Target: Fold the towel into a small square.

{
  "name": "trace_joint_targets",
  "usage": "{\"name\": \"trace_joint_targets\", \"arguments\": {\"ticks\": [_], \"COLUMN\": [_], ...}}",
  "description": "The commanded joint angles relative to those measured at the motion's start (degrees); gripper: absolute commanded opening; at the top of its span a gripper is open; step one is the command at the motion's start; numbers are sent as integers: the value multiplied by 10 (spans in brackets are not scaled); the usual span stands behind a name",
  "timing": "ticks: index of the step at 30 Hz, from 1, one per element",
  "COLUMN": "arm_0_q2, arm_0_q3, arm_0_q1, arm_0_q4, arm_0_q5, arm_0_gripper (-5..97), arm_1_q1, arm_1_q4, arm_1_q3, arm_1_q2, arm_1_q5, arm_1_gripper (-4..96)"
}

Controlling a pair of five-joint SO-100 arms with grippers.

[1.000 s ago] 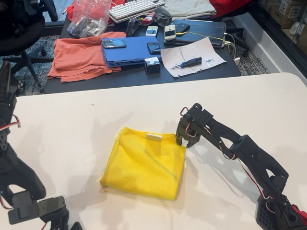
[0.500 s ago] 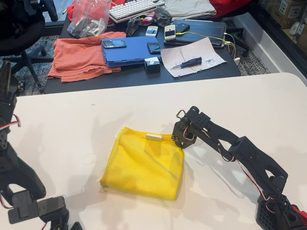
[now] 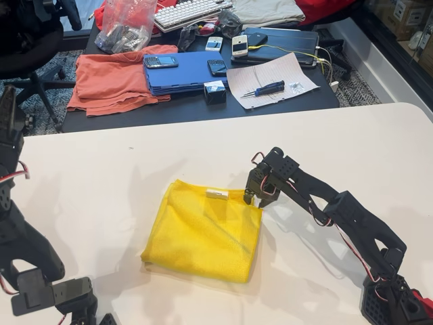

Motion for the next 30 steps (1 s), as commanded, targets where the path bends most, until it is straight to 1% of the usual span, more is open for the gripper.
{"name": "trace_joint_targets", "arguments": {"ticks": [1,4,8,13,22,25,27,30], "arm_0_q2": [44,42,28,15,14,-4,-25,-42], "arm_0_q3": [-9,-2,4,41,47,46,46,46], "arm_0_q1": [6,8,6,0,4,0,-1,-1], "arm_0_q4": [18,21,25,23,20,12,-5,-34], "arm_0_q5": [-13,-20,-4,18,15,15,17,18], "arm_0_gripper": [215,206,186,186,184,177,160,80], "arm_1_q1": [-1,-1,-1,-1,-1,-1,-1,-2], "arm_1_q4": [-4,-4,-2,-3,-5,-5,-5,-5], "arm_1_q3": [1,1,1,-1,-1,-4,-6,-6], "arm_1_q2": [-1,-9,-13,-14,-20,-20,-20,-17], "arm_1_q5": [-1,-1,-1,-1,-1,3,5,5], "arm_1_gripper": [956,956,956,956,956,956,956,956]}}
